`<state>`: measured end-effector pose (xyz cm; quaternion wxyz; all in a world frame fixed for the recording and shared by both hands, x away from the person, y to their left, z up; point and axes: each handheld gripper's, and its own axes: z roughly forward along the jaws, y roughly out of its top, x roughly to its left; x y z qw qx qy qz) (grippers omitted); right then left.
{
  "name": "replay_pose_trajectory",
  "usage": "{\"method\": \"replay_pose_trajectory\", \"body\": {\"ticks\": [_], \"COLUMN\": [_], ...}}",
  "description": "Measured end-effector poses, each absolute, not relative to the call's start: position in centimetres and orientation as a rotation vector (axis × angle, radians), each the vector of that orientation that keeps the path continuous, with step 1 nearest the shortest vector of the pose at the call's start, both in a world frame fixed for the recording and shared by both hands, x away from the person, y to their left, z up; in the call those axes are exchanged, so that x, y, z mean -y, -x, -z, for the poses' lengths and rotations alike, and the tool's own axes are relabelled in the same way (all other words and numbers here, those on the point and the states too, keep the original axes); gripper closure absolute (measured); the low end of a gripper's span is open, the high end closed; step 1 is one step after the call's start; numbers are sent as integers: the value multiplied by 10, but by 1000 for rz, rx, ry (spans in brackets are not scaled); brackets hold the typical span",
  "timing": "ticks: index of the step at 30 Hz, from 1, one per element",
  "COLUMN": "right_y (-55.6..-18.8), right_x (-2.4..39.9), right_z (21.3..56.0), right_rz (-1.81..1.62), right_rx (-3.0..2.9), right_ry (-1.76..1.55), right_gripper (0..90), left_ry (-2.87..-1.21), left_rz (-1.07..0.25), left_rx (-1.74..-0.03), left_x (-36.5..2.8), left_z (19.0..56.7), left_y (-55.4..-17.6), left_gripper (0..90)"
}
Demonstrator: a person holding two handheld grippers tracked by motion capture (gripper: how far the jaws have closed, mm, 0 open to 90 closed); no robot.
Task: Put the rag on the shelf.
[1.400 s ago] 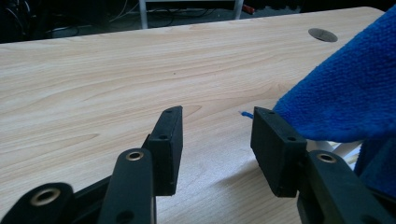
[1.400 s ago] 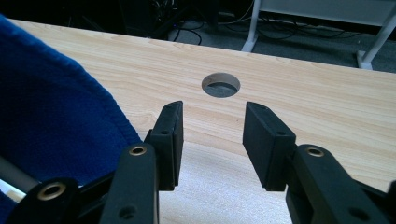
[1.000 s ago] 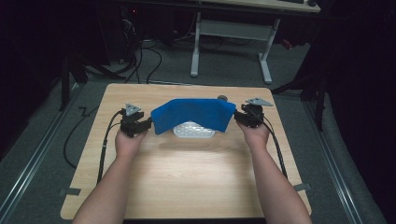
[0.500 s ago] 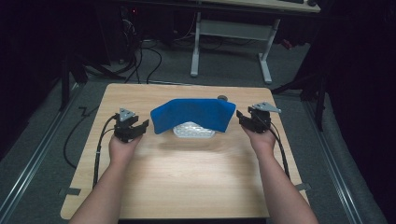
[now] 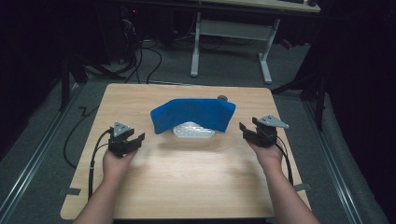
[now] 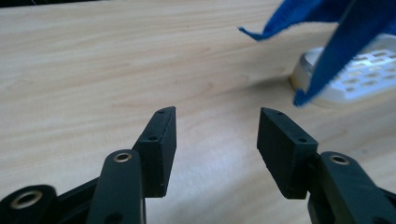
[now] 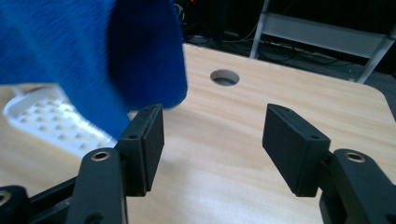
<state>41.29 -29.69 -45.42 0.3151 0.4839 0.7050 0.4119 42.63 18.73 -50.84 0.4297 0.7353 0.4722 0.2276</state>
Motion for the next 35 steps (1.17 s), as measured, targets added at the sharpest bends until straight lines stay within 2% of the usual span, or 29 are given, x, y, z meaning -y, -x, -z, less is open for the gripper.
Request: {"method": "replay_pose_trajectory", "body": {"ticks": [12,19,21,23,25,35], "right_y": [-345,-305,-293,-287,-286,-293], "right_x": [285,277,277,273,271,276], "right_z": [465,496,505,511,515,516], "right_rz": [-1080,-1074,-1074,-1023,-1032,-1093], "right_rx": [-1882,-1927,-1930,-1994,-2022,-1998], "right_ry": [-1185,-1171,-1186,-1149,-1141,-1214], "right_gripper": [361,316,316,311,315,312], "left_ry": [-1889,-1911,-1962,-2020,-2070,-1990], "left_rz": [-506,-396,-351,-398,-466,-401], "left_rx": [-1075,-1000,-976,-889,-844,-967], "left_x": [-166,-124,-109,-96,-89,-112], "left_z": [506,517,522,523,524,527], "left_y": [-361,-312,-300,-293,-293,-310], "left_gripper": [453,423,433,419,417,417]}}
